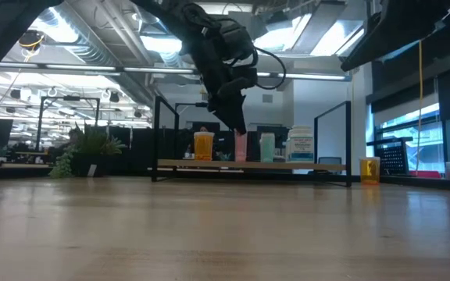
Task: Pick and place medicine bottles onto shelf by color
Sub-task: Put the pink pill bottle on the shelf aligned with the pink bottles, then put the orange pill bottle on the shelf aligned with the orange pill bottles
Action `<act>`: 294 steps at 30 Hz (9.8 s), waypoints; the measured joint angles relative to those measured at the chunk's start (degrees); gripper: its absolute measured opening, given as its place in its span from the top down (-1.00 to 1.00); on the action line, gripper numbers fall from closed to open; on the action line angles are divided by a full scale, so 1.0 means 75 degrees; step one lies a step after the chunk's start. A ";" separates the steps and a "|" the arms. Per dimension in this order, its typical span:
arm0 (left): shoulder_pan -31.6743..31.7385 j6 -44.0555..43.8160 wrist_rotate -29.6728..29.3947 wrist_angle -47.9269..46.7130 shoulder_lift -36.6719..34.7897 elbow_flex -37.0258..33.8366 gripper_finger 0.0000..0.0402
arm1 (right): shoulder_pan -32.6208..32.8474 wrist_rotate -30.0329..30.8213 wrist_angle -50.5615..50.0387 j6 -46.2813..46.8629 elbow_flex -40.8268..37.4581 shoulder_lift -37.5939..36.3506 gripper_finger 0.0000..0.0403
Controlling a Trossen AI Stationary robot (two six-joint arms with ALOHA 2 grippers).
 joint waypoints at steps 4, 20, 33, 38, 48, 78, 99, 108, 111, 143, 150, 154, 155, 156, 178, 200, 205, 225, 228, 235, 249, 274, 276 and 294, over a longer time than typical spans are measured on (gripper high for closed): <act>0.0000 0.0053 0.0033 0.0063 0.0077 0.0000 0.47 | 0.0000 -0.0003 -0.0008 0.0000 0.0000 0.0000 0.02; -0.0052 0.0271 0.0022 0.0133 0.0219 0.0000 0.46 | 0.0000 -0.0012 -0.0212 0.0181 0.0000 0.0006 0.02; -0.0198 0.0315 -0.1243 0.0125 0.0219 0.0000 0.40 | 0.0000 -0.0015 -0.0252 0.0174 -0.0003 0.0006 0.02; -0.0221 0.0197 -0.1110 0.0133 0.0219 0.0000 0.39 | 0.0000 -0.0015 -0.0252 0.0169 -0.0003 0.0006 0.02; -0.0221 0.0090 -0.0913 0.0148 0.0219 0.0000 0.40 | 0.0000 -0.0023 -0.0247 0.0155 -0.0003 0.0006 0.02; -0.0216 0.0108 -0.0731 0.0171 0.0216 0.0000 0.36 | 0.0000 0.0471 -0.0238 0.0379 -0.0003 0.0003 0.02; -0.0216 0.0108 -0.0734 0.0169 0.0213 0.0000 0.36 | -0.0003 0.1320 -0.0226 0.0772 -0.0003 0.0003 0.02; -0.0216 0.0113 -0.0734 0.0168 0.0213 0.0000 0.36 | -0.0003 0.1253 -0.0220 0.0769 -0.0003 0.0003 0.02; -0.0216 0.0116 -0.0734 0.0168 0.0213 0.0000 0.36 | -0.0003 0.1250 -0.0223 0.0757 -0.0003 0.0003 0.02; -0.0062 -0.0131 -0.0329 0.0177 0.0210 0.0000 0.36 | -0.0003 0.1241 -0.0226 0.0749 -0.0003 0.0003 0.02; -0.0050 -0.0131 -0.0332 0.0186 0.0210 0.0000 0.36 | -0.0002 0.1241 -0.0226 0.0746 -0.0003 0.0003 0.02; -0.0052 -0.0131 -0.0332 0.0186 0.0210 0.0000 0.36 | -0.0001 0.1241 -0.0226 0.0748 -0.0003 0.0003 0.02; -0.0050 -0.0131 -0.0332 0.0186 0.0210 0.0000 0.36 | -0.0003 0.1241 -0.0226 0.0746 -0.0003 0.0003 0.02; -0.0050 -0.0114 -0.0332 0.0186 0.0210 0.0000 0.36 | -0.0003 0.1241 -0.0226 0.0747 -0.0003 0.0003 0.02; -0.0050 -0.0082 -0.0339 0.0186 0.0210 0.0000 0.33 | -0.0002 0.1244 -0.0226 0.0746 -0.0002 0.0003 0.02; -0.0050 -0.0085 -0.0597 0.0186 0.0210 0.0000 -0.02 | -0.0003 0.1243 -0.0226 0.0747 -0.0003 0.0003 0.02; -0.0050 -0.0073 -0.0605 0.0143 0.0144 0.0000 -0.02 | -0.0003 0.1242 -0.0229 0.0746 -0.0003 0.0003 0.02; -0.0387 0.0144 -0.1277 -0.0344 -0.0446 -0.0003 -0.02 | 0.0000 0.1244 -0.0200 0.0746 -0.0003 0.0003 0.02; -0.0591 0.0269 -0.1695 -0.0478 -0.0641 0.0018 -0.02 | 0.0000 0.1244 -0.0185 0.0746 -0.0003 0.0006 0.02; -0.1254 0.0311 -0.2126 -0.1045 -0.1421 0.0030 -0.01 | 0.0000 0.0815 -0.0095 0.0746 -0.0003 0.0006 0.02; -0.2787 -0.0549 -0.2212 -0.2095 -0.2267 0.0000 -0.01 | 0.0000 -0.0890 0.0087 0.0746 -0.0003 0.0006 0.02; -0.4769 -0.2511 -0.3005 -0.4121 -0.2733 0.0009 -0.01 | -0.0313 -0.1142 0.0735 0.1895 0.0017 -0.0055 0.02; -0.4791 -0.2553 -0.3008 -0.4160 -0.2807 0.0000 -0.01 | -0.0619 -0.1118 0.0162 0.2493 0.0219 -0.0127 0.02; -0.4803 -0.2707 -0.3025 -0.4305 -0.3014 0.0006 -0.01 | -0.5250 -0.2215 -0.7514 0.4389 0.2851 -0.0265 0.02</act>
